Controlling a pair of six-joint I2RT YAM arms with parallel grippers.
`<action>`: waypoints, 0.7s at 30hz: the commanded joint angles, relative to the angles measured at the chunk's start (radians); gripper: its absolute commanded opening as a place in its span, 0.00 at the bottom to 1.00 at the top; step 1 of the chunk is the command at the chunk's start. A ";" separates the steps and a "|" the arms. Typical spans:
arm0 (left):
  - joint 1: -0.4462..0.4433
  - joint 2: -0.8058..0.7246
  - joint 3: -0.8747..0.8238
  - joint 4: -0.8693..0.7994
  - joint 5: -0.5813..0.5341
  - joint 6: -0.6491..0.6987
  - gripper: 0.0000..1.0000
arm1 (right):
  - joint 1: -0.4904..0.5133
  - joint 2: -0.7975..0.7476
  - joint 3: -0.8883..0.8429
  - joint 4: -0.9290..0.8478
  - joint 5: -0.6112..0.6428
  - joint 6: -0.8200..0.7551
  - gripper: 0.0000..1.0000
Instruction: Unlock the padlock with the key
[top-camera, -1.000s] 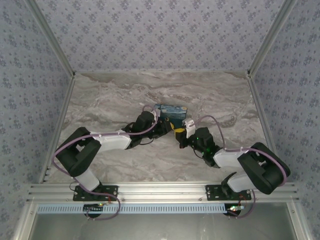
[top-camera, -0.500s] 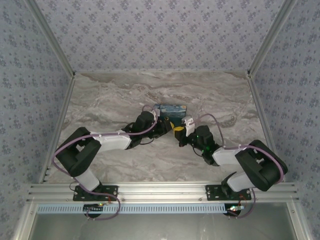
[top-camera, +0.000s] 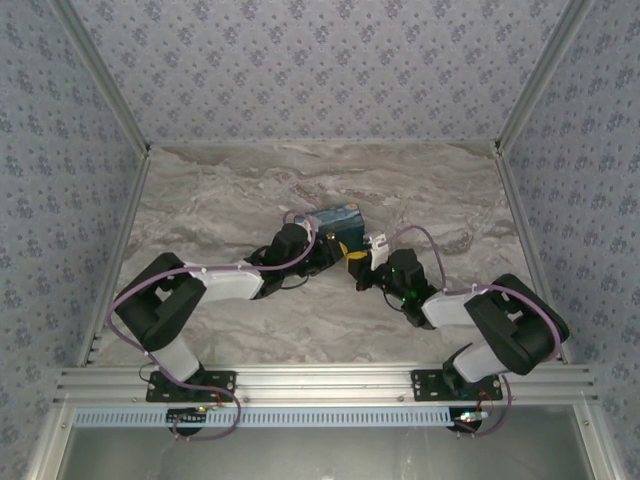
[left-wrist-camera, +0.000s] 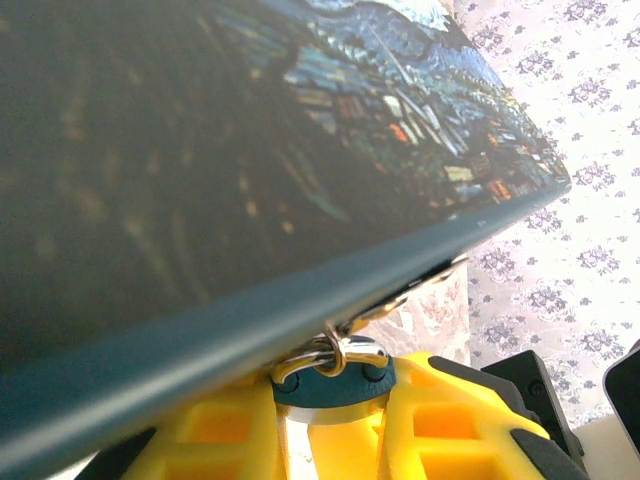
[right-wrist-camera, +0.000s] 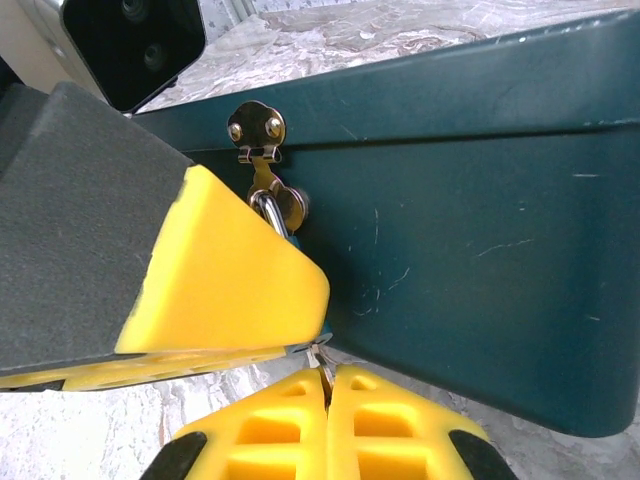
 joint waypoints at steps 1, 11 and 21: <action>-0.034 0.020 -0.002 0.036 0.096 0.008 0.12 | 0.023 -0.001 0.064 0.140 -0.033 0.011 0.00; -0.027 -0.010 -0.005 -0.035 0.056 0.045 0.35 | 0.023 0.030 -0.012 0.121 0.010 0.069 0.00; -0.018 -0.129 -0.069 -0.110 -0.010 0.080 0.68 | 0.036 0.115 -0.030 0.136 0.000 0.137 0.00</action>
